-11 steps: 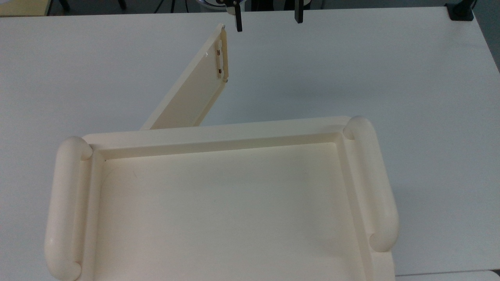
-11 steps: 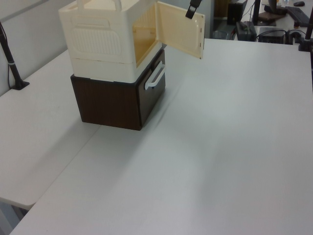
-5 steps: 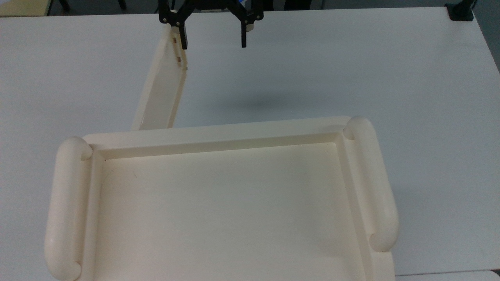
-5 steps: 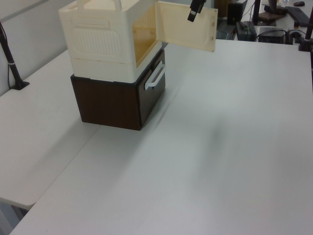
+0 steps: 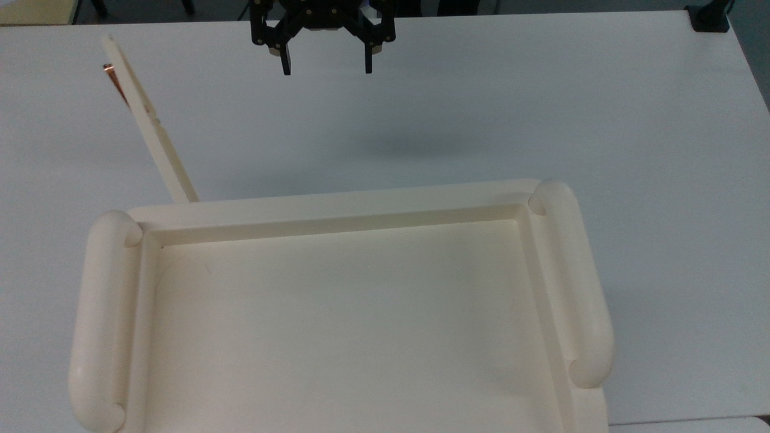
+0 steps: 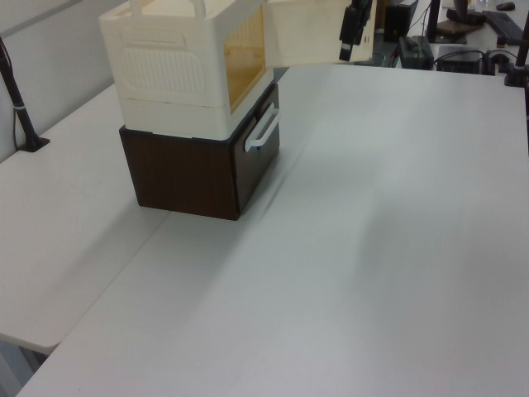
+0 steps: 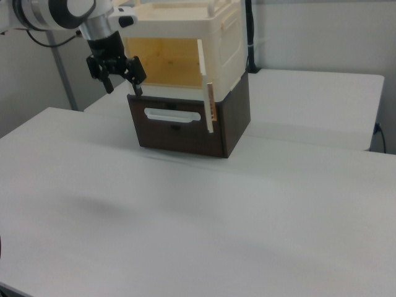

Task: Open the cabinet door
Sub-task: 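Open the gripper, release the door, and lift the gripper away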

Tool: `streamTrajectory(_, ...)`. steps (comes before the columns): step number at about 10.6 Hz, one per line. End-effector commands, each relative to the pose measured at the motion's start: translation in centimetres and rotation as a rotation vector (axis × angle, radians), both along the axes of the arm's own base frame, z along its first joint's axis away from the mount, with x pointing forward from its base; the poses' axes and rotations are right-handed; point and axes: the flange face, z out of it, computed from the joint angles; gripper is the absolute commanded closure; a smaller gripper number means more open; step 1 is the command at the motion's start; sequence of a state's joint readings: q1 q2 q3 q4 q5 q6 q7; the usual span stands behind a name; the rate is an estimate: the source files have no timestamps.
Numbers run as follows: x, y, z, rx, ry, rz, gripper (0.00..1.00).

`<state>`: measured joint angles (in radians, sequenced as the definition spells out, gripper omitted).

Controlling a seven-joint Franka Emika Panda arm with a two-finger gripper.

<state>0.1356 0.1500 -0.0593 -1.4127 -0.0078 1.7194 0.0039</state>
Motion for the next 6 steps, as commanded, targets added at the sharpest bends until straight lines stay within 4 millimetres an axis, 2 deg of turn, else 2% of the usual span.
streamTrajectory(1, -3.2, -2.1, -2.1, -0.042, 0.080, -0.027, 0.00)
streamTrajectory(3, -4.5, -3.5, -2.2, -0.040, 0.102, -0.049, 0.00)
streamTrajectory(6, -4.7, -3.2, -2.6, -0.041, 0.141, -0.047, 0.00)
